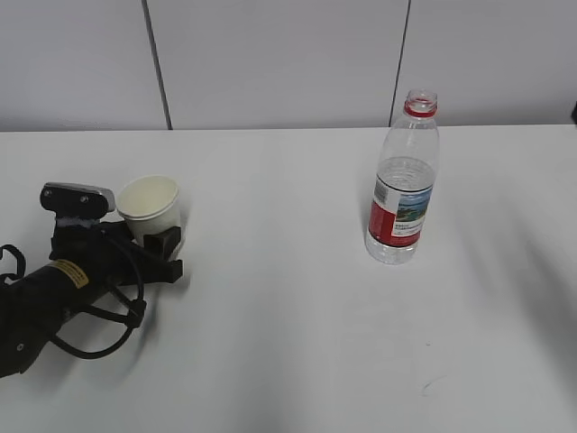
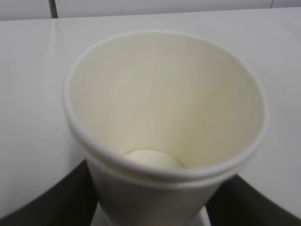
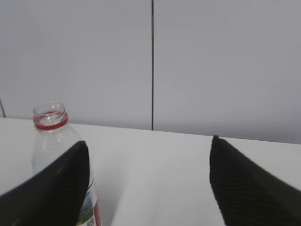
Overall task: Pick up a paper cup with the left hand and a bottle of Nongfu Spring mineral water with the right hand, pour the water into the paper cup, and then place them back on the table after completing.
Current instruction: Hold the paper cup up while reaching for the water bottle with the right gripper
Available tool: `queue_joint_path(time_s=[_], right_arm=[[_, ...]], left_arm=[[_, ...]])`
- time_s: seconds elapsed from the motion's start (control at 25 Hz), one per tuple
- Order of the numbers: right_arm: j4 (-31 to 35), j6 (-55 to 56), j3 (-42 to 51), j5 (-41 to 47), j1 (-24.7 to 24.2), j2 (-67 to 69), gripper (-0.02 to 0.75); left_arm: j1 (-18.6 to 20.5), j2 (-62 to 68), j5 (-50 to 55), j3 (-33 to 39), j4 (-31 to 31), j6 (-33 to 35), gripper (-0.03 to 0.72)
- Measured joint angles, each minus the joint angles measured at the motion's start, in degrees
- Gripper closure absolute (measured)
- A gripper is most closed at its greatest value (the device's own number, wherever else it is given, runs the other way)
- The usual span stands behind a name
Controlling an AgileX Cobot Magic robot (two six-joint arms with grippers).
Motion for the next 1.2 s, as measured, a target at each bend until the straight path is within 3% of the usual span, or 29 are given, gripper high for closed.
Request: queue_joint_path(time_s=[0.36, 0.88, 1.2], right_arm=[[-13.28, 4.82, 0.1, -10.44, 0.0, 15.3, 0.15], [-14.52, 9.64, -0.6, -31.97, 0.0, 38.45, 0.15], [-14.52, 9.98, -0.16, -34.22, 0.0, 40.94, 0.15]], left_arm=[[0.0, 0.0, -0.05, -0.04, 0.05, 0.0, 0.267], [0.0, 0.0, -0.1, -0.04, 0.17, 0.0, 0.267], [0.0, 0.0, -0.1, -0.04, 0.17, 0.0, 0.268]])
